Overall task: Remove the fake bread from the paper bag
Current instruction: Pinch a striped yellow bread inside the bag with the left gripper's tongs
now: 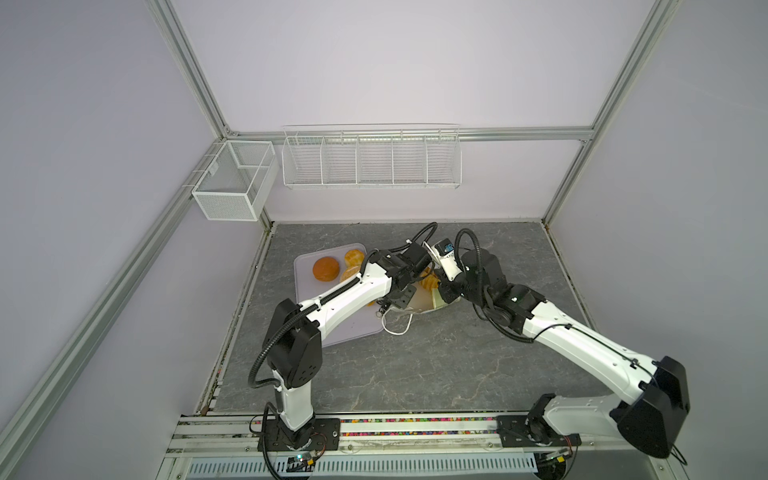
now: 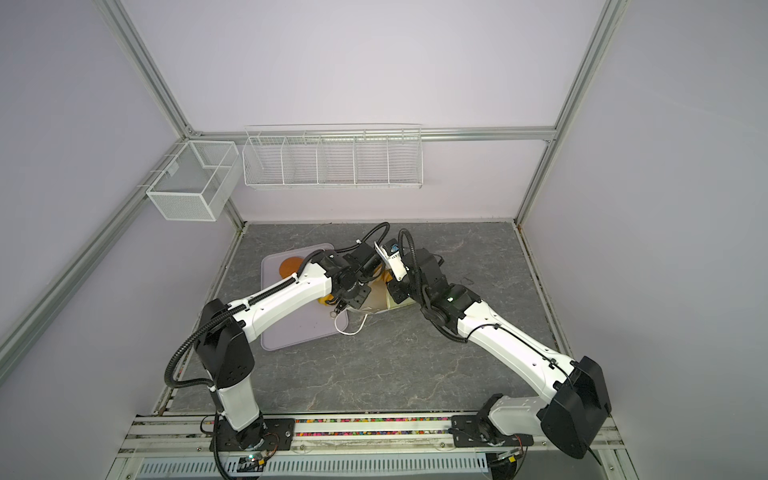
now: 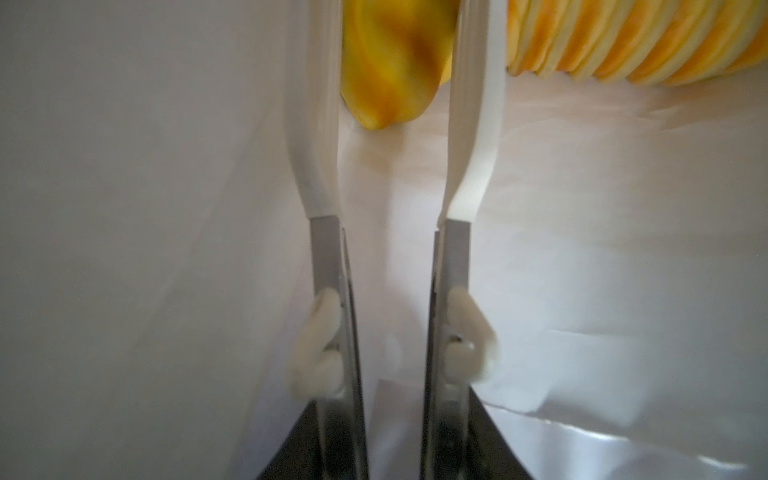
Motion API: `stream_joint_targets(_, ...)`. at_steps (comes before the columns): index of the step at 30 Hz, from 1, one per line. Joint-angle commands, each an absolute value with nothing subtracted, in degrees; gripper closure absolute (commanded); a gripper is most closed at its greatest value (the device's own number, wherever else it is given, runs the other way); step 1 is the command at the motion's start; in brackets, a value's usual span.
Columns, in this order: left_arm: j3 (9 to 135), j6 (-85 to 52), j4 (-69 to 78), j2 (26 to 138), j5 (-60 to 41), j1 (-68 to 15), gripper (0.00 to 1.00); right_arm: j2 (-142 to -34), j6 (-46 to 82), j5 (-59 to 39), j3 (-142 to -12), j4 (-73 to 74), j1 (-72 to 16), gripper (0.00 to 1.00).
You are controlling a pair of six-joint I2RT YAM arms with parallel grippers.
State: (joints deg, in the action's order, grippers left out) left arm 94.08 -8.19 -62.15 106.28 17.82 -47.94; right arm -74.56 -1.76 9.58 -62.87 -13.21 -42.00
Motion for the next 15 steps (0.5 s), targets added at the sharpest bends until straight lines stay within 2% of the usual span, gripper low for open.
stream_joint_targets(1, 96.3, -6.6, -63.9, 108.5, 18.1, -47.8, 0.60, -72.8, -2.8, 6.7, -62.0, -10.6, -42.3, 0.93)
stream_joint_targets(7, 97.9, -5.4, -65.4, 109.6, 11.9, -47.3, 0.67, -72.6, -3.3, 7.3, -61.5, -10.5, -42.2, 0.93)
stream_joint_targets(15, 101.0, -5.5, -69.5, 109.3, 6.9, -47.0, 0.85, -72.6, -3.6, 8.6, -60.8, -10.1, -42.2, 0.93)
